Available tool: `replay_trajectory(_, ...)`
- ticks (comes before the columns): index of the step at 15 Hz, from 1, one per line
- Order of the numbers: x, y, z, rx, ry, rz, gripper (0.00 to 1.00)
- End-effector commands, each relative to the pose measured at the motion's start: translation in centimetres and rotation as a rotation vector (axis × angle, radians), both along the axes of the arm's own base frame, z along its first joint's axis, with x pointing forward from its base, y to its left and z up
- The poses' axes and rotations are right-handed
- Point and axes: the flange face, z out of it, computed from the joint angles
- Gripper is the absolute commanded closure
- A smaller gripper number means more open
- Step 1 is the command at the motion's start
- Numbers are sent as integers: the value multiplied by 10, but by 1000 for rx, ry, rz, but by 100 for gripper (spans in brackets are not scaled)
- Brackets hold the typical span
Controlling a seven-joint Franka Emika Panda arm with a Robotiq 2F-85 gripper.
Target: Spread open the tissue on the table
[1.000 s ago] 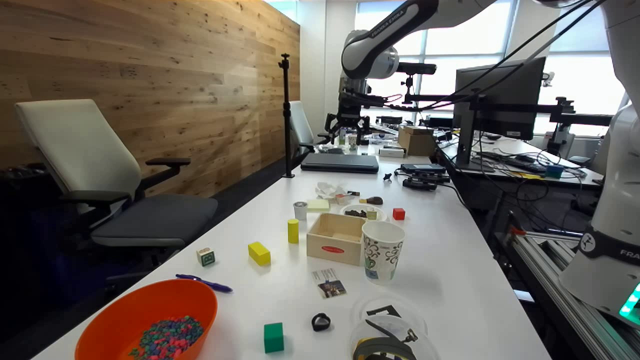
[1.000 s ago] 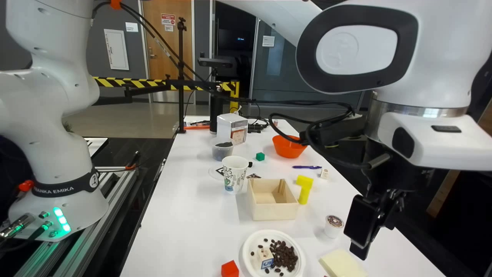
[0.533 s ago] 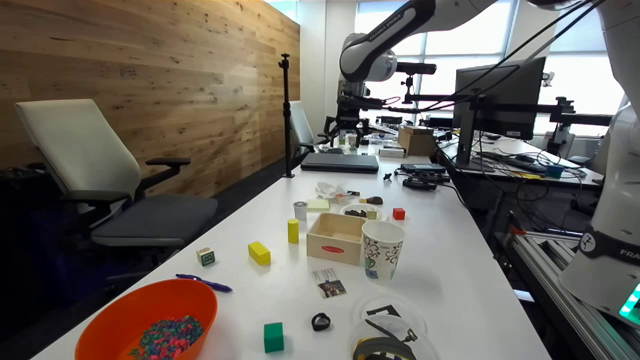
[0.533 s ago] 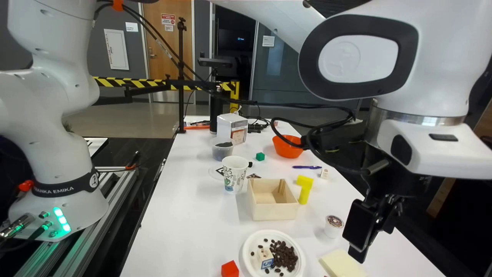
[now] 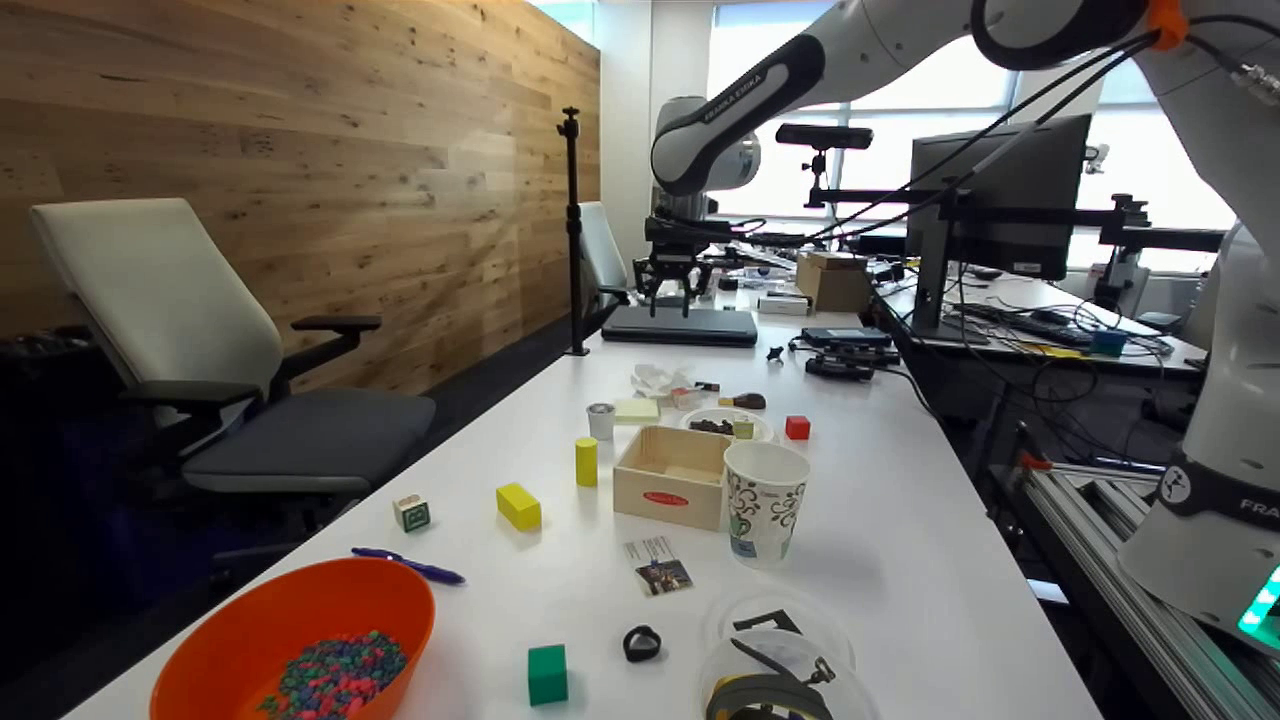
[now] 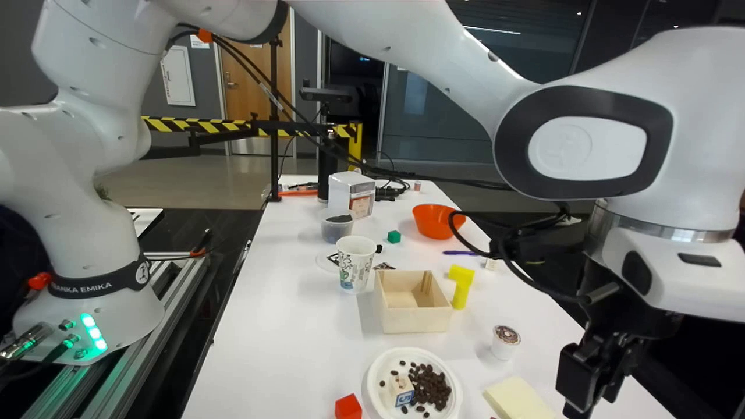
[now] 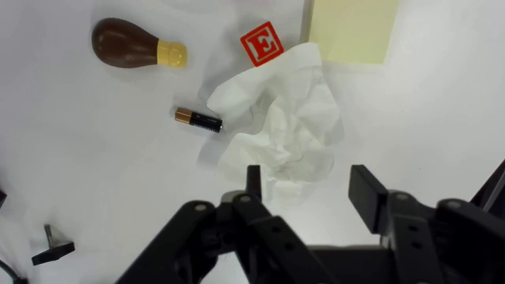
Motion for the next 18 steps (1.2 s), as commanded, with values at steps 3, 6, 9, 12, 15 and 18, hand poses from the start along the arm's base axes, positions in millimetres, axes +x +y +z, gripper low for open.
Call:
replay_trajectory(3,30,-27,-10,5,10,-84,33)
replay_trajectory(6,38,-40,-27,30,33,-114,34)
replay_trajectory(9,44,-47,-44,65,56,-122,56)
replay_trajectory(12,49,-48,-54,76,71,-119,73)
replay_trajectory(15,55,-48,-58,79,73,-115,94)
replay_trajectory(18,58,-50,-58,76,78,-118,100)
